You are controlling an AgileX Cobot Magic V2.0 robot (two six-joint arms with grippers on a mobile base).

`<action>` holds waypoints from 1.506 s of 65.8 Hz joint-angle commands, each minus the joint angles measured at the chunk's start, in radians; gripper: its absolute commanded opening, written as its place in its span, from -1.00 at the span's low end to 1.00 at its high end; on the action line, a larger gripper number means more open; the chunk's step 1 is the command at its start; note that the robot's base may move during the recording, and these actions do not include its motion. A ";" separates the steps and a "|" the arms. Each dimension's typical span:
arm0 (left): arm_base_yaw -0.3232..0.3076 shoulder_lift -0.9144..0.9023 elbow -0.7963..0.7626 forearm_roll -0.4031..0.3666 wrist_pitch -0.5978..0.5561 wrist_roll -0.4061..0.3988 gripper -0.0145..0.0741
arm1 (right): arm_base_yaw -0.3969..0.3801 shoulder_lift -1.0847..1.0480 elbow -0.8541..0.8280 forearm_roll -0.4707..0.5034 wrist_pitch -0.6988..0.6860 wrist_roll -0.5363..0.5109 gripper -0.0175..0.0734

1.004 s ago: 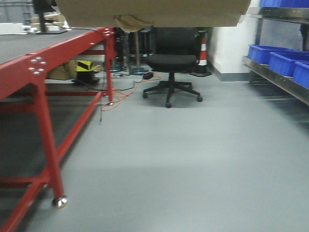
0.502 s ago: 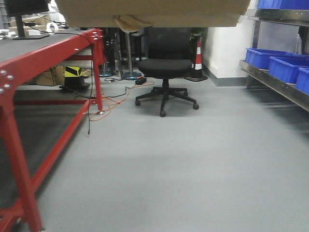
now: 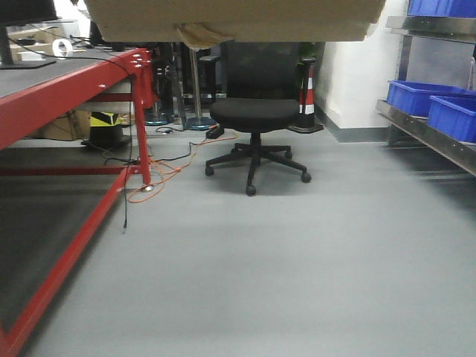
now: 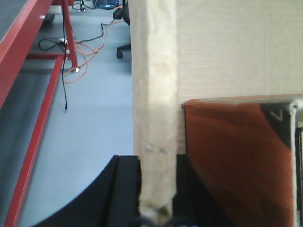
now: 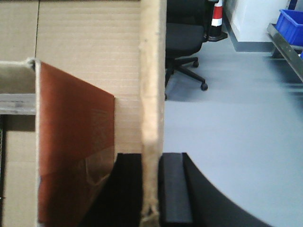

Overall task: Stack two boxes on right shelf middle
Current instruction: 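Drive the base away from the bench toward the blue-bin shelf rack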

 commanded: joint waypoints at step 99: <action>-0.001 -0.016 -0.016 -0.008 -0.059 -0.007 -0.92 | -0.005 -0.012 -0.012 -0.020 -0.088 0.000 -0.97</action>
